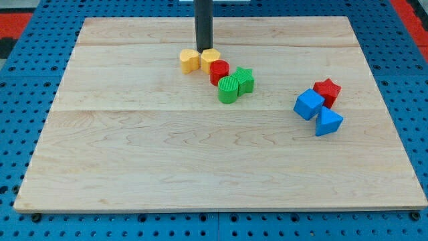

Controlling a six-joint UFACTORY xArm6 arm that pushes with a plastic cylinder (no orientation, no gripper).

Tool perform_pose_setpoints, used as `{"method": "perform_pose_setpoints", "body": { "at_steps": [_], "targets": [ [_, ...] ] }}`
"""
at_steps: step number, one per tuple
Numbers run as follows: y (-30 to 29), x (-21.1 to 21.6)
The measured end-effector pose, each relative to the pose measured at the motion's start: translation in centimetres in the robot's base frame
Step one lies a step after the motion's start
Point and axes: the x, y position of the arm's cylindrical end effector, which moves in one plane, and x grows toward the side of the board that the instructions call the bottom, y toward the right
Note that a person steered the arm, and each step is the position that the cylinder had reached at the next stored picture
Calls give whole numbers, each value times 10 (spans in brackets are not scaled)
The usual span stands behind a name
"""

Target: Place the green star on top of the yellow hexagon

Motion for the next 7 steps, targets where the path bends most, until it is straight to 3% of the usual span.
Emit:
{"method": "perform_pose_setpoints", "body": {
  "at_steps": [3, 7],
  "targets": [
    [56, -3],
    [61, -9]
  ]
}}
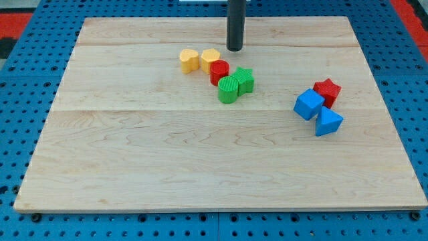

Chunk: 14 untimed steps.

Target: Place the green star on top of the yellow hexagon

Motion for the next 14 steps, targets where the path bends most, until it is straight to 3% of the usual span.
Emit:
{"method": "perform_pose_setpoints", "body": {
  "at_steps": [1, 2, 3, 4, 6, 8, 9, 10, 11, 12, 13, 14],
  "targets": [
    [40, -48],
    [117, -44],
    [106, 19],
    [17, 78],
    [-8, 149],
    [22, 169],
    [3, 217],
    [-22, 220],
    [-72, 185],
    [-40, 203],
    [-2, 251],
    [-51, 263]
  ]
}}
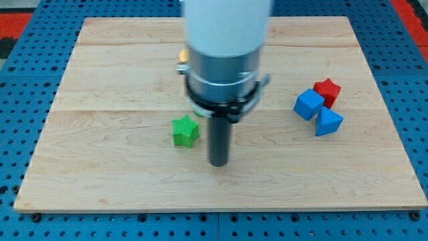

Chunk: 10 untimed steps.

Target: Place the green star on top of the yellow hexagon

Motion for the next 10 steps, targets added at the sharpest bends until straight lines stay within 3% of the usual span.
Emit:
{"method": "perform_pose_setpoints", "body": {
  "at_steps": [2, 3, 6, 7, 8, 10],
  "targets": [
    [-75, -91],
    [-84, -130],
    [-93, -130],
    [-93, -162],
    [-114, -130],
    [-110, -206]
  ]
}}
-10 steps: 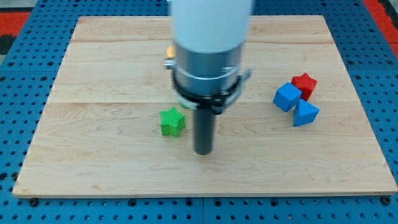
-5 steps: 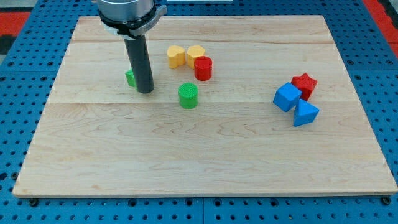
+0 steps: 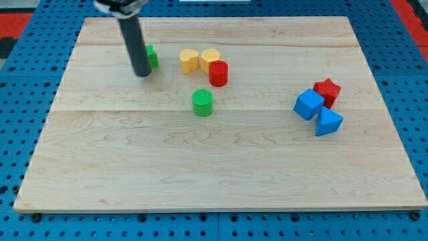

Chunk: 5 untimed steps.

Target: Place the green star on top of the yellow hexagon

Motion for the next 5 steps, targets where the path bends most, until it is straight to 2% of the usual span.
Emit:
{"method": "perform_pose_setpoints", "body": {
  "at_steps": [1, 2, 3, 4, 5],
  "targets": [
    [-14, -28],
    [-75, -19],
    [-79, -47],
    [-57, -66],
    [-35, -66]
  ]
}}
